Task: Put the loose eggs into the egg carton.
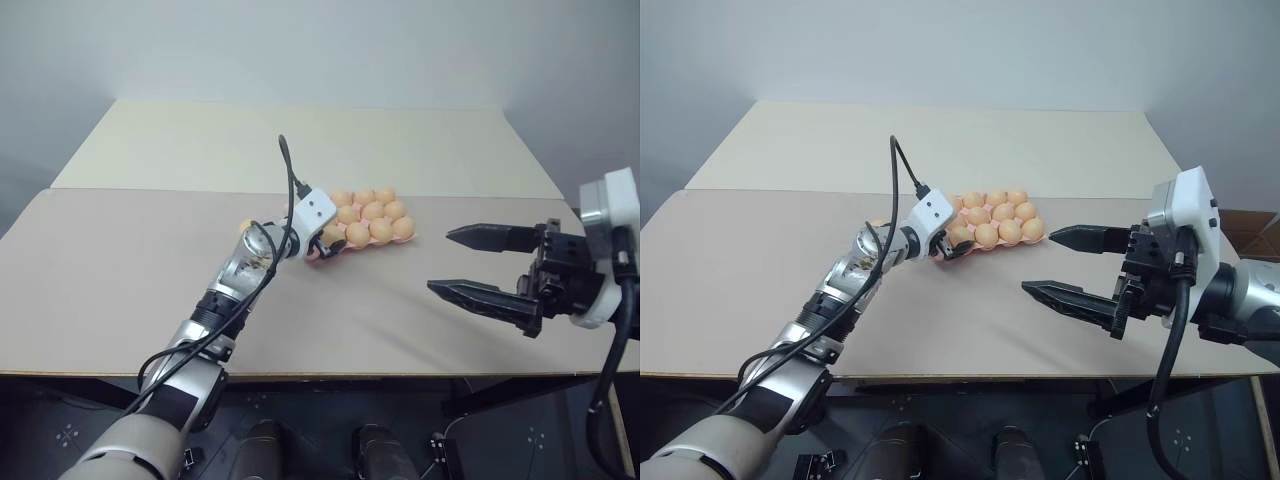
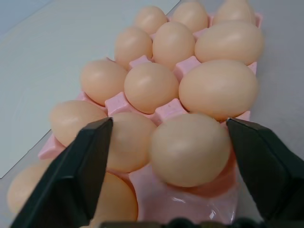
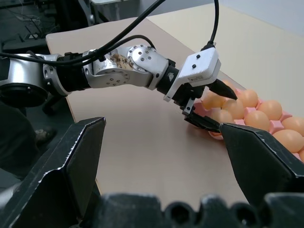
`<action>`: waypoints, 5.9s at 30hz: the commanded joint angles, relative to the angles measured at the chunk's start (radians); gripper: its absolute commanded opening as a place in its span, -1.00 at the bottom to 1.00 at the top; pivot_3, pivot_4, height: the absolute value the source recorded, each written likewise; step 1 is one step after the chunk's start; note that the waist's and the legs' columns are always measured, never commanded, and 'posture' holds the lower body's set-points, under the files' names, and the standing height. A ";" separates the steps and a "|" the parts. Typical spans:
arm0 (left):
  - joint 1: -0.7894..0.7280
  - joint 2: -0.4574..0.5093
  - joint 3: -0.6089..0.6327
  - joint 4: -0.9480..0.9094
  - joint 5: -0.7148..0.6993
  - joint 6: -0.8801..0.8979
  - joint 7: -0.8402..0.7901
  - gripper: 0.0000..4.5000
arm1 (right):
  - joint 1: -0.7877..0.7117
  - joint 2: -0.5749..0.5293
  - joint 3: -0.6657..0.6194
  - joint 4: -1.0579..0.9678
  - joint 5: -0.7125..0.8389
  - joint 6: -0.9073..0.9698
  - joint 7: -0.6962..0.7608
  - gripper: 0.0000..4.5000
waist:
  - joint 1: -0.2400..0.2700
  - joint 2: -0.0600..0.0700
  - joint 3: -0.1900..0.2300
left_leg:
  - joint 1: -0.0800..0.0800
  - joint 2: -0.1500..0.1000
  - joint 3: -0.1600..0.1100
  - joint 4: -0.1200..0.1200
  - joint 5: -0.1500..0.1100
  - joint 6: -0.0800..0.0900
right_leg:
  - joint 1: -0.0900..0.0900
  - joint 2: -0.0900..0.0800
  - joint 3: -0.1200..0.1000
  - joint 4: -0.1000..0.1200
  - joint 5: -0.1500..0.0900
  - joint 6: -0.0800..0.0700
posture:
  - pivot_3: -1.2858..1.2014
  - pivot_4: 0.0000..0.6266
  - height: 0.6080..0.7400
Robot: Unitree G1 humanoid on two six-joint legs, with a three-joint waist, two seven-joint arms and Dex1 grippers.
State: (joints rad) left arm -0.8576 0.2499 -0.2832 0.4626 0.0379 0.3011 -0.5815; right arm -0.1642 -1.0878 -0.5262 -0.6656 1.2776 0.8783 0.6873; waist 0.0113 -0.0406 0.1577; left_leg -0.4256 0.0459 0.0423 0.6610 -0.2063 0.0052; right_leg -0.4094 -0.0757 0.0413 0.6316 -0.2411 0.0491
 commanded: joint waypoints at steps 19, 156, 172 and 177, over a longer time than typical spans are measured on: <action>0.360 0.277 0.340 -0.831 -0.137 0.483 -0.030 0.98 | 0.035 0.046 -0.026 -0.049 0.035 -0.016 -0.072 1.00 | -0.012 0.000 0.000 | 0.002 0.001 0.000 0.000 0.000 0.000 | 0.001 0.000 0.000 0.001 0.000 0.000 | 0.03 -0.52 1.00; 0.164 0.282 0.260 -0.577 -0.139 0.376 -0.133 0.99 | -0.061 0.009 -0.016 0.065 -0.061 -0.058 0.122 1.00 | -0.004 0.000 0.000 | 0.002 0.001 0.000 0.000 0.000 0.000 | 0.001 0.000 0.000 0.001 0.002 0.000 | 0.03 -0.52 1.00; 0.728 0.158 0.652 -0.964 -0.201 0.314 0.163 0.99 | 0.215 0.339 0.054 -0.059 -0.336 -0.229 -0.066 1.00 | 0.000 -0.001 -0.003 | 0.004 0.002 0.001 0.000 0.000 -0.001 | 0.004 0.000 0.000 -0.001 0.002 0.000 | 0.03 -0.52 1.00; 0.877 -0.003 0.608 -1.008 -0.141 0.190 0.318 0.99 | 0.309 0.591 0.177 -0.049 -0.579 -0.448 -0.160 1.00 | -0.002 -0.001 -0.004 | 0.004 0.002 0.001 0.000 0.000 -0.001 | 0.003 0.000 0.000 0.001 0.002 -0.001 | 0.03 -0.52 1.00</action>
State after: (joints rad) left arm 0.0169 0.2612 0.3344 -0.4904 -0.1197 0.5469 -0.3134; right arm 0.1433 -0.5075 -0.3577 -0.7010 0.7462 0.5017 0.5483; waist 0.0098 -0.0420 0.1542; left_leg -0.4204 0.0481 0.0436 0.6614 -0.2057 0.0036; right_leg -0.4056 -0.0755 0.0418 0.6320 -0.2386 0.0478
